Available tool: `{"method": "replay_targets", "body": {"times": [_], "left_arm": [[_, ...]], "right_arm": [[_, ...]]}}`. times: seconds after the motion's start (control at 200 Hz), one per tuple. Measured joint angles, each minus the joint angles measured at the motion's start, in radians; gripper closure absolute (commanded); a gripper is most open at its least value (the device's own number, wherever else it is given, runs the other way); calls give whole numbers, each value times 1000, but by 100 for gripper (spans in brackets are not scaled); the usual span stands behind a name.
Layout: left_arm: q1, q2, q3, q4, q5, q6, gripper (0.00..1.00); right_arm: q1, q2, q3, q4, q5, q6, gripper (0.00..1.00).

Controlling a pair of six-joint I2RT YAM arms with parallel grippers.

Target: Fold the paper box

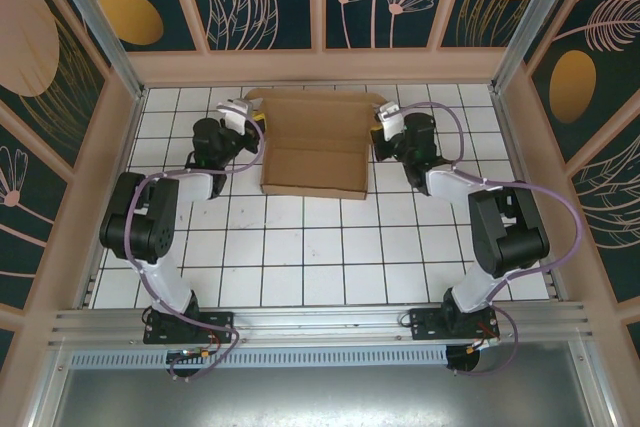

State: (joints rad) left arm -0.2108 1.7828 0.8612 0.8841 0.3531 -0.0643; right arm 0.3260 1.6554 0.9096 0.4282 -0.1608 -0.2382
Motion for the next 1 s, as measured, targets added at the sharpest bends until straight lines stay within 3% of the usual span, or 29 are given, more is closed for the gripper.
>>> {"method": "replay_targets", "body": {"times": [0.27, 0.48, 0.726, 1.001], "left_arm": [[-80, -130, -48, -122, -254, -230, 94], [-154, -161, -49, -194, -447, -378, 93], [-231, -153, -31, -261, -650, -466, 89], [-280, -140, -21, -260, -758, -551, 82]], "right_arm": [[148, 30, 93, -74, 354, 219, 100], [227, 65, 137, -97, 529, 400, 100], [273, 129, 190, -123, 636, 512, 100], [291, 150, 208, -126, 668, 567, 100]]}}
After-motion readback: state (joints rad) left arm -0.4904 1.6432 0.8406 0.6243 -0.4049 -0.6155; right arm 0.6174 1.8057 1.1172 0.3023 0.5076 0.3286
